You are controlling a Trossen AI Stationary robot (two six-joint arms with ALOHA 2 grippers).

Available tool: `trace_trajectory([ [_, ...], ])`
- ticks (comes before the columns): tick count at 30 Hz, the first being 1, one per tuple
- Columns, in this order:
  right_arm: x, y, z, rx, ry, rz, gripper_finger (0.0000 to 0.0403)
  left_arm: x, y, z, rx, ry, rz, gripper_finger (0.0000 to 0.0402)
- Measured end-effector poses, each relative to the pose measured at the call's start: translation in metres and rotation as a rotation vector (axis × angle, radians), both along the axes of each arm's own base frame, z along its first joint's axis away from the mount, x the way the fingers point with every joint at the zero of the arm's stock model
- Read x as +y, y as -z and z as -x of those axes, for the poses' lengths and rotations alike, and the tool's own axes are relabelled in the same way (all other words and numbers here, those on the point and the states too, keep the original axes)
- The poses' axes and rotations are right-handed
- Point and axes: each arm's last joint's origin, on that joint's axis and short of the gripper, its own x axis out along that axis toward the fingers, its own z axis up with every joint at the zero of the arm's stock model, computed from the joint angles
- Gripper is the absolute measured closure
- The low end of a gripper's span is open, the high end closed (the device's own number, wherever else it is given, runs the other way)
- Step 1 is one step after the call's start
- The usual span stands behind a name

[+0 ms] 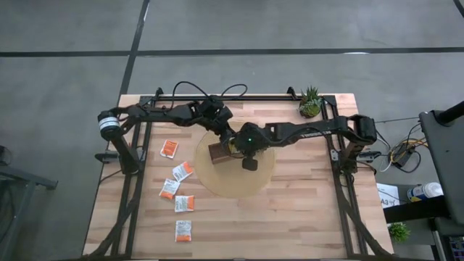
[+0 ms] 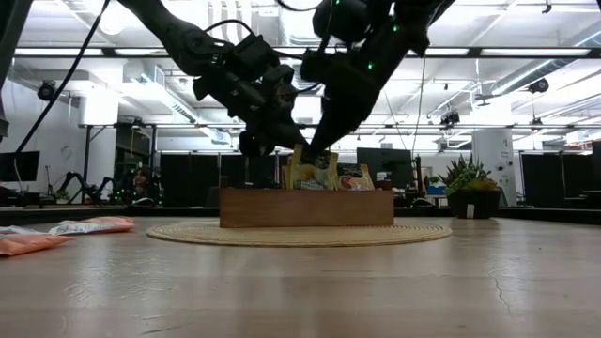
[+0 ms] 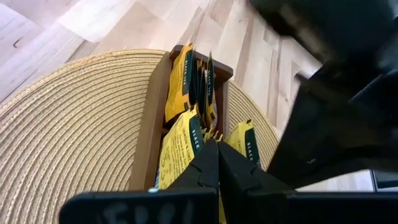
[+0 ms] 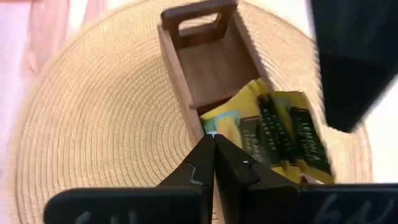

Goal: Pick & Place Tea
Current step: Adjust the yellow tea bags in the wooden organizer

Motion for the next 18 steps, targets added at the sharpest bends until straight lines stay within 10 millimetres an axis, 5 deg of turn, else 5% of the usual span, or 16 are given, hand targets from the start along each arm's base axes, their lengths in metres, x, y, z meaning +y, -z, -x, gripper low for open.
trace_trajectory([
  [5, -0.001, -0.019, 0.011, -0.015, 0.054, 0.069, 0.0394, 0.0, -0.001, 0.001, -0.003, 0.001, -0.002, 0.0402],
  [18, -0.002, -0.013, 0.01, -0.002, 0.063, 0.079, 0.0394, -0.004, -0.015, 0.004, -0.044, 0.015, 0.02, 0.0402],
])
